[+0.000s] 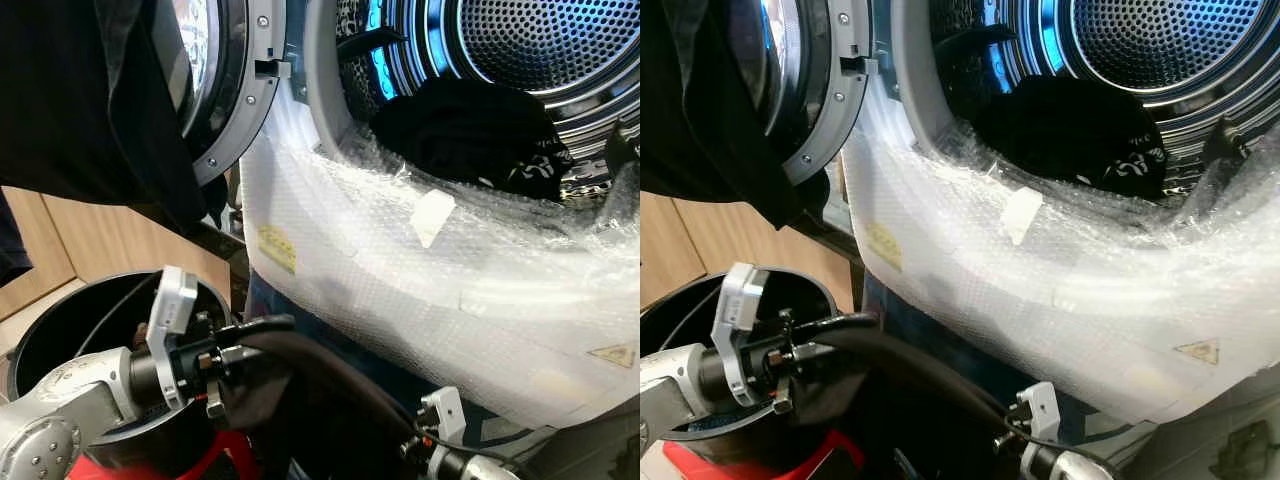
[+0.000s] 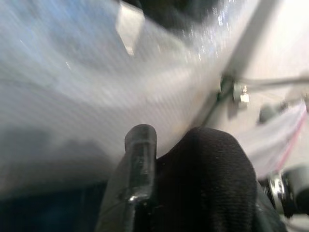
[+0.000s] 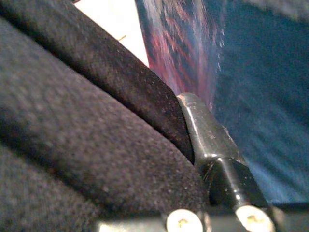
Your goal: Clothes washing
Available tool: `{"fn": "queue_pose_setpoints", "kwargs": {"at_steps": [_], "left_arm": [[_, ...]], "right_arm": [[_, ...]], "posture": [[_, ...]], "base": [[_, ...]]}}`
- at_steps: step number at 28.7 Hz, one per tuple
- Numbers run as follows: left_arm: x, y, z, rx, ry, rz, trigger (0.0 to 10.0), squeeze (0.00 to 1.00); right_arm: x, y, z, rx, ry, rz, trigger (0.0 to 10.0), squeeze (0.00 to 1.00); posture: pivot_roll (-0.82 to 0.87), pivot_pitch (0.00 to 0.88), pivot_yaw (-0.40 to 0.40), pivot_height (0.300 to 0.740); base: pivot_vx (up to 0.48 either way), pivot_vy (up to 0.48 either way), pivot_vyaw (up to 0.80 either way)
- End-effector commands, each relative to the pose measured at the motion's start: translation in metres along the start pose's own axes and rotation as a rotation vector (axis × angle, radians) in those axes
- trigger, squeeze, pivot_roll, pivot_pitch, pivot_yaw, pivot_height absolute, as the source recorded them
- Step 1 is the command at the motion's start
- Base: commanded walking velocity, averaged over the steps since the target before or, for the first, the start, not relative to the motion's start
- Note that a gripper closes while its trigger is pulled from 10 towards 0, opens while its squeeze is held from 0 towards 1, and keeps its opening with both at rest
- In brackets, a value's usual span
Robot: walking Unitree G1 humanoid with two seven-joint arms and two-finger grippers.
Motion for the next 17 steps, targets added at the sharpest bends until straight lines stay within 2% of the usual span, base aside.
{"fn": "queue_pose_setpoints", "kwargs": {"at_steps": [1, 6, 10, 11, 12, 13, 15, 16, 17], "left_arm": [[-0.028, 0.062, -0.012, -0.224, -0.109, 0.215, 0.0, 0.00], [-0.037, 0.090, -0.015, -0.330, -0.121, 0.269, 0.0, 0.00], [-0.040, 0.091, -0.012, -0.334, -0.144, 0.271, 0.0, 0.00], [-0.040, 0.085, -0.009, -0.297, -0.141, 0.268, 1.8, 0.00], [-0.037, 0.078, -0.007, -0.245, -0.118, 0.272, 6.7, 0.00], [-0.031, 0.067, -0.004, -0.171, -0.081, 0.280, 10.0, 0.00], [-0.020, 0.044, -0.002, -0.027, -0.016, 0.283, 10.0, 0.00], [-0.015, 0.036, -0.001, 0.025, 0.010, 0.269, 10.0, 1.00], [-0.015, 0.036, -0.001, 0.025, 0.010, 0.269, 10.0, 1.00]], "right_arm": [[-0.017, -0.055, -0.044, 0.220, -0.182, 0.116, 0.0, 0.00], [-0.014, -0.071, -0.053, 0.277, -0.204, 0.134, 0.0, 0.00], [-0.013, -0.076, -0.056, 0.287, -0.214, 0.148, 0.0, 0.00], [-0.012, -0.076, -0.056, 0.289, -0.213, 0.147, 0.0, 0.00], [-0.012, -0.076, -0.056, 0.286, -0.212, 0.148, 0.0, 0.00], [-0.011, -0.075, -0.055, 0.276, -0.210, 0.152, 0.0, 0.00], [-0.012, -0.072, -0.053, 0.257, -0.205, 0.150, 0.0, 0.00], [-0.012, -0.070, -0.052, 0.247, -0.198, 0.147, 0.0, 0.00], [-0.012, -0.070, -0.052, 0.247, -0.198, 0.147, 0.0, 0.00]], "posture": [[0.20, 0.036, -0.133, 0.740], [0.20, 0.035, -0.133, 0.740], [0.20, 0.037, -0.130, 0.740], [0.20, 0.037, -0.129, 0.740], [0.20, 0.038, -0.128, 0.740], [0.20, 0.039, -0.127, 0.740], [0.19, 0.038, -0.126, 0.740], [0.19, 0.039, -0.126, 0.740], [0.19, 0.039, -0.126, 0.740]], "base": [[0.000, 0.000, 0.00], [0.000, 0.000, 0.00], [0.000, 0.000, 0.00], [0.000, 0.000, 0.00], [0.000, 0.000, 0.00], [0.000, 0.000, 0.00], [0.000, 0.000, 0.00], [0.000, 0.000, 0.00], [0.000, 0.000, 0.00]]}}
Point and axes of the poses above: a point about 5 cm out from each wrist's last joint towards the gripper, its own z axis pointing out of the wrist towards the gripper, its own y axis along the axis of the wrist's last joint, x = y × z, the point moved 2 cm from there along z, pointing out of the wrist towards the gripper, and after that the axes turned 10 degrees about -z, right-handed, at the moved point
